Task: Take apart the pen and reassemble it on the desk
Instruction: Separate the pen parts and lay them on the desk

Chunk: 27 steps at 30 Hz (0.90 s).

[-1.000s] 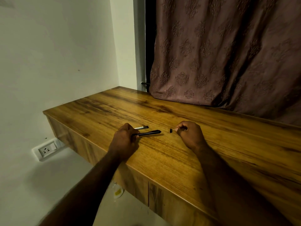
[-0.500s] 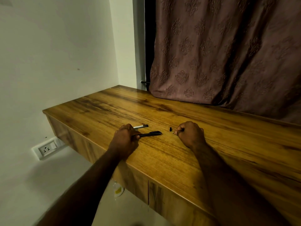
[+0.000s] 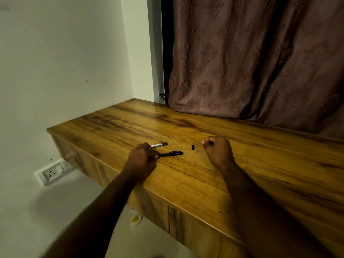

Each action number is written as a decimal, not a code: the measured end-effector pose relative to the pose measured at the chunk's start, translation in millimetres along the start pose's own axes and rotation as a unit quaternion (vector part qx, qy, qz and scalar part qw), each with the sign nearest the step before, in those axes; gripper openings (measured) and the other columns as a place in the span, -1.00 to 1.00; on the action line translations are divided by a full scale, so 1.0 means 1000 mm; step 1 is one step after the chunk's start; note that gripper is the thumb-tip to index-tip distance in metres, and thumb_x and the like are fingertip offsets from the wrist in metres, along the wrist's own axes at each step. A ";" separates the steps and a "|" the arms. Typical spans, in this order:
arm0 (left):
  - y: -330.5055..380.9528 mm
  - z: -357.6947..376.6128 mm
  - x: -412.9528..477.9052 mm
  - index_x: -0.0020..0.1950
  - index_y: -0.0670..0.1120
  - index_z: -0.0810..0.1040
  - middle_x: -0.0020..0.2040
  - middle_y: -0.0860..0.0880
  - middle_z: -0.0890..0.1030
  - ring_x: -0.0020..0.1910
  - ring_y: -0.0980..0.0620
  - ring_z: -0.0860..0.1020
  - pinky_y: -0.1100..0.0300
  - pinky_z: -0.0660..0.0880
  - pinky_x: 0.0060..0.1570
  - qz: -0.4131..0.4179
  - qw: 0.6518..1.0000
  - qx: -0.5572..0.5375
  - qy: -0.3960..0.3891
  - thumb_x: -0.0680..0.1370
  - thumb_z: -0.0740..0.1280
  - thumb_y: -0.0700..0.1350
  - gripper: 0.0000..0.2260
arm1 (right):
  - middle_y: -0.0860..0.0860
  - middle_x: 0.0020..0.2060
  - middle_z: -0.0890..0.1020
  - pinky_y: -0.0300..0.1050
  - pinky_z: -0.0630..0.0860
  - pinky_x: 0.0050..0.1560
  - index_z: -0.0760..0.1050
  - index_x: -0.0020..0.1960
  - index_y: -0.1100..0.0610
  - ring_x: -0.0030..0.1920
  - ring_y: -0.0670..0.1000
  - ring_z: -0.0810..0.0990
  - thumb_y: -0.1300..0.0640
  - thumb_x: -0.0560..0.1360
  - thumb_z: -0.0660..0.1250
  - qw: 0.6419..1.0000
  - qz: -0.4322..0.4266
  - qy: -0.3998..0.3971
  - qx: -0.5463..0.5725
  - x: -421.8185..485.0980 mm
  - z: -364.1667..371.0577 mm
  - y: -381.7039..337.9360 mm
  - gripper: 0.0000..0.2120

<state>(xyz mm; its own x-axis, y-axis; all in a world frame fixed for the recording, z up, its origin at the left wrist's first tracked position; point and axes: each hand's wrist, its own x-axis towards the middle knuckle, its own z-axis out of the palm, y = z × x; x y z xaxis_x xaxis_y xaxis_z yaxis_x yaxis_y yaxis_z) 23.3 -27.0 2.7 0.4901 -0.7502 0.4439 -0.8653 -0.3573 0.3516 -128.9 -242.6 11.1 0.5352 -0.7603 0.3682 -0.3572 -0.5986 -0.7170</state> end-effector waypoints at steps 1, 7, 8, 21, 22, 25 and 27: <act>0.000 0.000 0.000 0.08 -0.03 0.65 -0.03 -0.12 0.56 -0.03 -0.10 0.52 -0.06 0.48 0.01 -0.001 1.000 0.000 -0.004 0.52 0.33 -0.15 -0.82 | 0.00 -0.05 0.72 0.01 0.56 0.10 0.67 -0.02 0.08 0.01 0.04 0.66 0.10 0.52 0.33 0.998 -0.003 0.031 0.049 -0.001 -0.002 -0.002 -0.85; 0.002 -0.001 -0.001 0.11 -0.03 0.64 0.00 -0.13 0.56 0.01 -0.11 0.51 -0.06 0.47 0.04 -0.006 1.000 -0.005 -0.005 0.55 0.32 -0.12 -0.82 | 0.05 -0.08 0.71 -0.10 0.53 0.03 0.65 0.02 0.17 -0.03 0.03 0.64 0.17 0.52 0.33 0.989 -0.113 0.030 0.092 -0.014 0.008 -0.021 -0.84; 0.003 -0.001 -0.001 0.11 -0.03 0.64 0.01 -0.13 0.56 0.02 -0.11 0.51 -0.06 0.47 0.04 -0.007 1.000 -0.005 -0.008 0.55 0.32 -0.12 -0.82 | 0.05 -0.04 0.71 -0.07 0.52 0.07 0.65 0.04 0.16 0.01 0.03 0.62 0.17 0.52 0.33 0.988 -0.144 -0.003 0.060 -0.016 0.014 -0.024 -0.83; 0.001 0.002 0.002 0.03 -0.02 0.64 -0.03 -0.06 0.58 0.02 -0.08 0.52 -0.04 0.47 0.05 -0.039 0.998 -0.039 -0.003 0.53 0.33 -0.10 -0.87 | -0.13 0.10 0.60 0.02 0.31 0.17 0.56 0.17 -0.10 0.16 -0.01 0.40 0.02 0.55 0.27 0.953 -0.212 -0.165 -0.142 -0.017 0.040 -0.029 -0.78; 0.000 0.003 0.002 0.02 -0.03 0.65 -0.03 -0.06 0.58 0.01 -0.07 0.52 -0.03 0.48 0.05 -0.045 0.998 -0.043 0.002 0.52 0.33 -0.09 -0.87 | -0.13 0.10 0.60 0.03 0.32 0.18 0.56 0.16 -0.10 0.16 0.00 0.41 0.02 0.55 0.27 0.954 -0.206 -0.165 -0.141 -0.016 0.040 -0.028 -0.79; -0.003 0.006 0.002 -0.01 -0.03 0.65 -0.04 -0.04 0.59 0.01 -0.04 0.52 -0.01 0.49 0.06 -0.060 0.997 -0.056 0.004 0.48 0.35 -0.09 -0.87 | -0.12 0.07 0.58 0.02 0.33 0.18 0.56 0.09 -0.13 0.15 0.00 0.42 0.04 0.52 0.32 0.962 -0.185 -0.157 -0.129 -0.015 0.040 -0.027 -0.83; -0.004 0.007 0.004 -0.05 -0.02 0.66 -0.05 -0.01 0.58 0.00 -0.02 0.53 -0.01 0.49 0.07 -0.069 0.996 -0.064 0.000 0.45 0.37 -0.09 -0.88 | -0.14 0.01 0.59 -0.01 0.32 0.14 0.55 0.02 -0.12 0.12 -0.02 0.42 0.08 0.49 0.35 0.965 -0.185 -0.151 -0.111 -0.015 0.039 -0.028 -0.86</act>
<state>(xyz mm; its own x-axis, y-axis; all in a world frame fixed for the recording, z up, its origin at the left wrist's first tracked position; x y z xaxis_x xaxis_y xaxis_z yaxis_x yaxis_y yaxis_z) 28.1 -32.0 -2.8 0.6034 -0.6991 0.3835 -0.7689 -0.3827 0.5122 -97.2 -204.2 2.3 0.8438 -0.3966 0.3616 -0.2364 -0.8796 -0.4128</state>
